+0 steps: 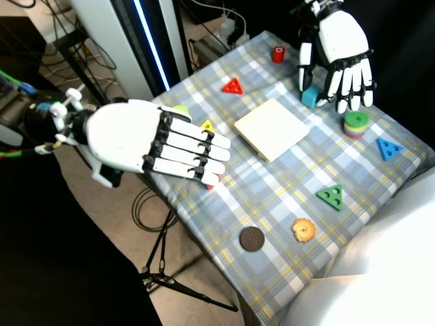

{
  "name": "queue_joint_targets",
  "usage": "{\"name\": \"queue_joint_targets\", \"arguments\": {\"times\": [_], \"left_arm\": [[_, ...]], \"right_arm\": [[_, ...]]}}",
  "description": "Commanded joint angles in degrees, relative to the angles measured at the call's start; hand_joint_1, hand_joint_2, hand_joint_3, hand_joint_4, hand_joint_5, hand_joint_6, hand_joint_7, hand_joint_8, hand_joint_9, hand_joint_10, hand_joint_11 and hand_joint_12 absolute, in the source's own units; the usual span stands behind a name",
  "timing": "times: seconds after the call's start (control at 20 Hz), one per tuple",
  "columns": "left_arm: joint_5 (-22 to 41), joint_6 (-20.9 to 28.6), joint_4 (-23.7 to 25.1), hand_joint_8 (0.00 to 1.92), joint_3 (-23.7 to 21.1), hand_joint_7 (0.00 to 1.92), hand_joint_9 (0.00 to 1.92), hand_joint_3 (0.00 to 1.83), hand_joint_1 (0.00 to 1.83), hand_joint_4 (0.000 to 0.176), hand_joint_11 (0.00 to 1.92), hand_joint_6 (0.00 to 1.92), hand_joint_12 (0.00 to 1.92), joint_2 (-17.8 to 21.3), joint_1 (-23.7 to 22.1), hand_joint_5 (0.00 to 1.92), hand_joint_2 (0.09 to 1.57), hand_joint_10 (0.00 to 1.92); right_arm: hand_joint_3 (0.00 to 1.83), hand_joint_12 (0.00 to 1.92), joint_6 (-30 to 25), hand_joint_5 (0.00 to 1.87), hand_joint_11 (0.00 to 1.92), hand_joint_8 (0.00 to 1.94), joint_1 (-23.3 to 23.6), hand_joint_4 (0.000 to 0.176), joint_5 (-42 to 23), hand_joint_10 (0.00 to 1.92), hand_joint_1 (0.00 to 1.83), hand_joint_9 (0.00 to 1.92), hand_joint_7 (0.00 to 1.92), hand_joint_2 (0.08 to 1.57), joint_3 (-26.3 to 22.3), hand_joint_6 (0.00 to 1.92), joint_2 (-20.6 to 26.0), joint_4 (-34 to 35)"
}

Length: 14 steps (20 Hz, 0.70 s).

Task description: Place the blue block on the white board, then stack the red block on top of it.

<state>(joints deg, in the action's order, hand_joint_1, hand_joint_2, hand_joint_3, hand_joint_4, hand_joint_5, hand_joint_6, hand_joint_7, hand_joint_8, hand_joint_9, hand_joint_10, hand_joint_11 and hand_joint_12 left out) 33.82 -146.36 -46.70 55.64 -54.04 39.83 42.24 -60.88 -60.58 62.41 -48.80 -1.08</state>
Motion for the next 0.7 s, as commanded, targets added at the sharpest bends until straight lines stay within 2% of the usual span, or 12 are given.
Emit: {"name": "queue_joint_targets", "arguments": {"times": [0.0,0.2,0.3,0.4,0.45,0.55,0.6,0.65], "left_arm": [[7.73,0.93,3.17,0.0,-0.25,0.53,0.32,0.0,1.11,0.0,0.16,0.96,0.03,0.64,-1.34,0.99,1.11,0.0],[9.84,6.27,8.4,0.0,-1.96,0.52,0.26,0.0,1.1,0.0,0.14,0.91,0.03,1.39,-2.33,1.02,1.1,0.0],[10.72,7.63,11.1,0.0,-2.83,0.48,0.23,0.0,1.08,0.055,0.12,0.9,0.03,1.21,-2.88,1.03,1.09,0.0],[11.21,10.38,14.01,0.0,-3.08,0.47,0.2,0.0,1.08,0.06,0.1,0.89,0.02,0.62,-3.98,1.03,1.09,0.0],[11.21,11.83,15.21,0.0,-3.06,0.46,0.19,0.0,1.07,0.087,0.1,0.89,0.02,0.31,-4.41,1.04,1.09,0.0],[10.72,13.16,18.09,0.0,-3.06,0.46,0.18,0.0,1.07,0.094,0.1,0.88,0.02,-1.0,-5.85,1.04,1.09,0.0],[10.27,13.16,19.08,0.0,-2.97,0.47,0.19,0.0,1.07,0.081,0.11,0.88,0.03,-1.8,-6.36,1.04,1.09,0.0],[9.65,13.16,19.82,0.0,-2.68,0.48,0.2,0.0,1.07,0.088,0.11,0.85,0.03,-2.68,-6.81,1.06,1.08,0.0]], "right_arm": [[0.0,0.47,-0.28,0.35,0.19,0.0,0.62,0.0,-7.26,0.0,0.35,0.33,0.34,1.3,0.25,0.0,0.05,1.35],[0.0,0.46,-0.28,0.35,0.21,0.0,0.61,0.0,-7.41,0.0,0.35,0.34,0.34,1.3,0.26,0.0,0.01,1.4],[0.0,0.45,-0.28,0.36,0.21,0.0,0.61,0.0,-7.43,0.0,0.36,0.34,0.35,1.29,0.27,0.0,-0.01,1.41],[0.0,0.45,-0.28,0.35,0.21,0.0,0.61,0.0,-7.5,0.0,0.37,0.34,0.35,1.3,0.28,0.0,-0.04,1.43],[0.0,0.45,-0.28,0.36,0.21,0.0,0.61,0.0,-7.54,0.0,0.38,0.35,0.35,1.29,0.3,0.0,-0.05,1.43],[0.0,0.45,-0.28,0.36,0.22,0.0,0.62,0.0,-7.77,0.0,0.38,0.35,0.35,1.29,0.42,0.0,-0.16,1.41],[0.0,0.45,-0.28,0.36,0.22,0.0,0.62,0.0,-7.94,0.0,0.38,0.35,0.35,1.29,0.45,0.0,-0.18,1.41],[0.0,0.45,-0.28,0.35,0.21,0.0,0.62,0.0,-8.08,0.0,0.37,0.35,0.35,1.29,0.45,0.0,-0.19,1.4]]}}
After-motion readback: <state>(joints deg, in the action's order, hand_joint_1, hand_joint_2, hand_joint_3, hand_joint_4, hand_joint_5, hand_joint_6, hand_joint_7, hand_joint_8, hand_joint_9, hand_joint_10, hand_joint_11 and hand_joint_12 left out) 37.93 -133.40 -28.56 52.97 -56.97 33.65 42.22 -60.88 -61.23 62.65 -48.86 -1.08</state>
